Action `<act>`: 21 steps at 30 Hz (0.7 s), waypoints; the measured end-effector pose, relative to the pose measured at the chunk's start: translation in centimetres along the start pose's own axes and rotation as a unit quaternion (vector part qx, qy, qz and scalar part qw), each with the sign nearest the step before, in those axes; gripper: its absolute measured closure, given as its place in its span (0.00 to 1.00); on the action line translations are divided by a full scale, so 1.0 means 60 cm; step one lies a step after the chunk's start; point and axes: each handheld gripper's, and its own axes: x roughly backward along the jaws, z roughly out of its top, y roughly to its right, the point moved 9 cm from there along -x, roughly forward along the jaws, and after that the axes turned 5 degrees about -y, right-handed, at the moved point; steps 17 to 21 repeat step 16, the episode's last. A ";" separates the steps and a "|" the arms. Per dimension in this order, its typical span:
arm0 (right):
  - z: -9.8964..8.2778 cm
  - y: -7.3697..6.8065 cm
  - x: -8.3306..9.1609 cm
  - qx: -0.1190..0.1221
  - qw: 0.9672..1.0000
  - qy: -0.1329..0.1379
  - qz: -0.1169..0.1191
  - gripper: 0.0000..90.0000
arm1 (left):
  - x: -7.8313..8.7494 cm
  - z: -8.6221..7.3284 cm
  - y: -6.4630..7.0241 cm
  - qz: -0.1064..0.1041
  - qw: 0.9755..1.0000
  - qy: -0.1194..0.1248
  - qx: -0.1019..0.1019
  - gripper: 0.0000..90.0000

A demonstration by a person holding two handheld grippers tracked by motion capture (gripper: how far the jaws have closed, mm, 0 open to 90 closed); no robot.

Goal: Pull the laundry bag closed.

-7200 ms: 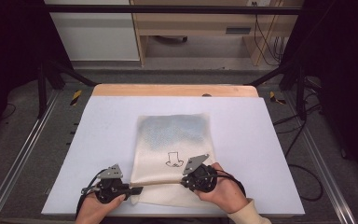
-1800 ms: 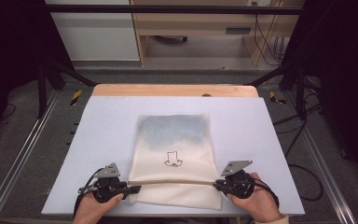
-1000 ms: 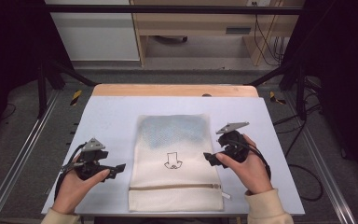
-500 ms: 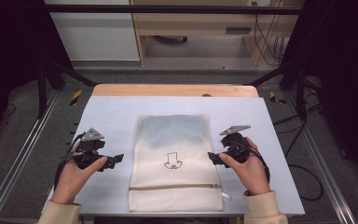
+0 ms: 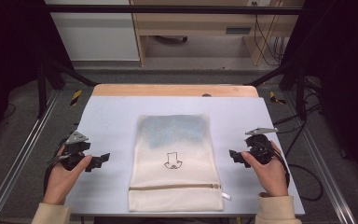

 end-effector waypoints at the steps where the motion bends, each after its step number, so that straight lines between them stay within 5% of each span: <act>1: -0.003 0.005 0.000 -0.004 1.000 0.001 -0.001 0.08 | -0.001 -0.005 -0.004 0.004 1.000 0.000 -0.003 0.07; 10: -0.051 0.040 -0.020 -0.026 0.999 0.014 -0.022 0.08 | -0.010 -0.039 -0.022 0.023 1.000 0.008 -0.003 0.07; 21: -0.078 0.058 -0.023 -0.044 0.998 0.024 -0.030 0.09 | -0.020 -0.039 -0.032 0.035 0.999 0.013 -0.008 0.07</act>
